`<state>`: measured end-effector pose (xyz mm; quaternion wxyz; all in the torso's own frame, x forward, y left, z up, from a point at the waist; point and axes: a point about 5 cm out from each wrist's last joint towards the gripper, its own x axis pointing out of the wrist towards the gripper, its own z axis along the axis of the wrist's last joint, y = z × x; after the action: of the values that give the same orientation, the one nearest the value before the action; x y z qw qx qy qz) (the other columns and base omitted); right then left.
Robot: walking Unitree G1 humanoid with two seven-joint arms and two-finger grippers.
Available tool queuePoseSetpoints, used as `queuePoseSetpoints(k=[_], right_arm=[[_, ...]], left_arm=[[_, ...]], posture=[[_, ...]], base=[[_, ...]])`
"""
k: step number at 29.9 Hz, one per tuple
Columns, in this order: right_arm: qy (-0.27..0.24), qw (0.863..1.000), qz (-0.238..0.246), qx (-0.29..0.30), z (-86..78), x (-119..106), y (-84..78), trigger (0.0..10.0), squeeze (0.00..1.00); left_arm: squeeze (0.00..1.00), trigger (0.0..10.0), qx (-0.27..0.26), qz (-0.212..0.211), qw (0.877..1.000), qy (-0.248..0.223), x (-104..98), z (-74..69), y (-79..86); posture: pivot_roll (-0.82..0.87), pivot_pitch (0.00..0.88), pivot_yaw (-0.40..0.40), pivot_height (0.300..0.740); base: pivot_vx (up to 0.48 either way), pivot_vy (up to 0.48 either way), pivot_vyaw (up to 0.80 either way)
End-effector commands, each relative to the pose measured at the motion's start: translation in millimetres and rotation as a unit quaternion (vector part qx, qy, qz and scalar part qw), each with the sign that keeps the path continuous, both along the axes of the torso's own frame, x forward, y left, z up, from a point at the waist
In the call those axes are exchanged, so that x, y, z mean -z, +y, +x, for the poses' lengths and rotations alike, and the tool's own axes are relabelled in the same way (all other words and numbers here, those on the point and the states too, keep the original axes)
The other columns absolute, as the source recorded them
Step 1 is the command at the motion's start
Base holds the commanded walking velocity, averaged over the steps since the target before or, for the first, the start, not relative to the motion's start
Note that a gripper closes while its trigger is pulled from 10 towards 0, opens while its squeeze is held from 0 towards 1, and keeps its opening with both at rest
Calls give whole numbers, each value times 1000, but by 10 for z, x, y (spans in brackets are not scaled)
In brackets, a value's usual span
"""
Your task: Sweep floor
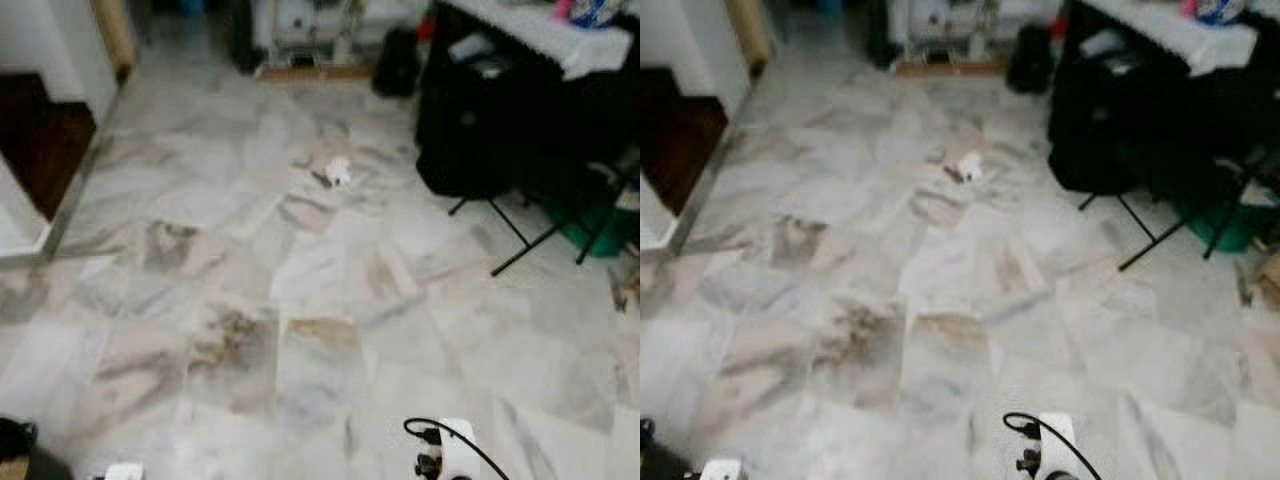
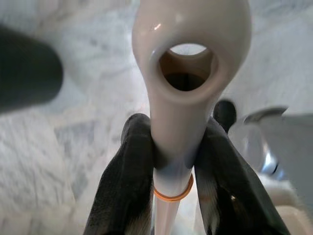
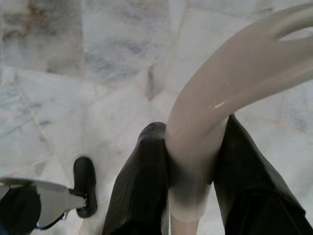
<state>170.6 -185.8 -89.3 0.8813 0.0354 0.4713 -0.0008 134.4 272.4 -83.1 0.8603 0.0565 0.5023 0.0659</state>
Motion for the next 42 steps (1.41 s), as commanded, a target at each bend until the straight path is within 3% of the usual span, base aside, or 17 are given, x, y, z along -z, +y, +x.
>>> queuePoseSetpoints(k=[1, 11, 22, 33, 42], right_arm=[[2, 1000, -1, 3, -47, 10, -60, 10000, 0], [13, 999, 3, -31, -99, 30, -53, 10000, 0], [25, 999, 12, -23, -84, 36, -20, 10000, 0], [40, 999, 12, -6, -282, 100, -82, 10000, 0], [41, 999, 10, -7, -285, 98, -106, 10000, 0]], left_arm=[[0, 10000, 10, -12, 1000, -3, 38, 39, -156], [0, 10000, 17, -17, 1000, 0, 71, 42, -267], [0, 10000, 18, -21, 1000, -7, 63, 91, -305], [0, 10000, -9, -15, 1000, -9, 7, 16, -45], [0, 10000, -12, -12, 1000, -12, -20, 67, -11]], posture=[[-27, 0, -38, 740], [-48, 0, -29, 740], [-48, 0, -28, 740], [-42, 0, -37, 740], [-54, 0, -35, 740]], base=[[360, 0, 0], [362, 0, 186], [359, 0, 0], [361, 0, 0], [360, 0, 0]])
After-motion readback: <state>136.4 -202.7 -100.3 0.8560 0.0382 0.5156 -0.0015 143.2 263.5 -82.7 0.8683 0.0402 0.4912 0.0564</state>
